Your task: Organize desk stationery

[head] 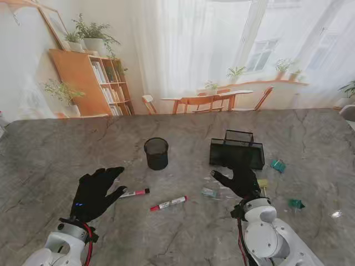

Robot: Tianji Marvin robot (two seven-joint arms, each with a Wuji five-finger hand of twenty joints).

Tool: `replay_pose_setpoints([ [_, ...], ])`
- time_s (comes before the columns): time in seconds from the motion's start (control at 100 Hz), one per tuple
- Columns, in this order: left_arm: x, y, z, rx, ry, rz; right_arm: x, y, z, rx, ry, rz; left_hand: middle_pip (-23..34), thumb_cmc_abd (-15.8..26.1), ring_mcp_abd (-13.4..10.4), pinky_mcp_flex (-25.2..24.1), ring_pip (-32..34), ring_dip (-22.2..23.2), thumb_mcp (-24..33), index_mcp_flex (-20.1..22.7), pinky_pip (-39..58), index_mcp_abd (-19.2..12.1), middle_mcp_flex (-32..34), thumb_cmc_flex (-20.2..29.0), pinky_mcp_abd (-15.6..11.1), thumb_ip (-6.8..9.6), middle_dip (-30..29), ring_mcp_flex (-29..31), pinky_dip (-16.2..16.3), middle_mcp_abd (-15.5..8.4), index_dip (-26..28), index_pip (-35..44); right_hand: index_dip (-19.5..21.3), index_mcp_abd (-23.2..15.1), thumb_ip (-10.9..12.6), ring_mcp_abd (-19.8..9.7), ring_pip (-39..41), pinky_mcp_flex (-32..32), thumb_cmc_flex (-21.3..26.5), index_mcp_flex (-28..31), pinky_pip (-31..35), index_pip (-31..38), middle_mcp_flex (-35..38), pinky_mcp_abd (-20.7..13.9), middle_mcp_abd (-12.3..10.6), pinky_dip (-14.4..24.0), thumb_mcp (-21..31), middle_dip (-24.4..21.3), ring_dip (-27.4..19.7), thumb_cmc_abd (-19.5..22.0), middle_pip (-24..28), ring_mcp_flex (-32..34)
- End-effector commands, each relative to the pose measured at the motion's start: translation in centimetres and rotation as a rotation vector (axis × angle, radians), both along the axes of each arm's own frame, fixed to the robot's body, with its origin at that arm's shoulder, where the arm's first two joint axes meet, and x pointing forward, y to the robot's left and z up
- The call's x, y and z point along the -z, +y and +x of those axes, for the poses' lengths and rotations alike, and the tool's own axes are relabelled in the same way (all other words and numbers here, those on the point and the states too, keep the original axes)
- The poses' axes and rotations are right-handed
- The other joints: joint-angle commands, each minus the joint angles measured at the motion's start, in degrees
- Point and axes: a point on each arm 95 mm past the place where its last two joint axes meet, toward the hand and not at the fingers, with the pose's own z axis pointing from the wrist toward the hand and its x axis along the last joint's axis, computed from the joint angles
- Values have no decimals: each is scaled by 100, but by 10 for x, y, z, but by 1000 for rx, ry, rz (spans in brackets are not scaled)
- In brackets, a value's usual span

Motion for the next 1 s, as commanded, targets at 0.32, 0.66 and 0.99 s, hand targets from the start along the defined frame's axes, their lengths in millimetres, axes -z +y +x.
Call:
replay_pose_setpoints([
  [0.32, 0, -2, -7, 2, -8, -7, 4, 0, -3, -9, 9, 7, -18, 403, 30, -34, 43, 43, -66, 116, 71, -53, 48, 43, 14, -368, 56, 130, 136, -12, 74, -13, -89, -78, 159, -34, -48, -69, -26, 131, -86, 32, 40, 50, 5, 143, -153, 87, 111, 102, -161, 35],
  [0.66, 0, -2, -7, 5, -13, -3, 5, 1, -1, -16, 14, 5, -17, 399, 29, -28, 47, 47, -68, 118, 75, -50, 50, 47, 8, -369, 57, 137, 138, -25, 74, -12, -87, -55, 159, -20, -44, -71, -30, 145, -93, 42, 44, 47, 13, 165, -150, 96, 114, 105, -158, 36],
  [0.99, 0, -6, -3, 34, -1, 29, 6, 1, -2, -13, 14, 12, 20, 295, 16, -33, 60, 58, -61, 183, 80, 30, 109, 117, -4, -368, 82, 149, 140, -7, 86, 16, -83, -62, 159, -28, -35, -64, -27, 158, -92, 50, 52, 49, 12, 181, -148, 104, 118, 101, -152, 44],
])
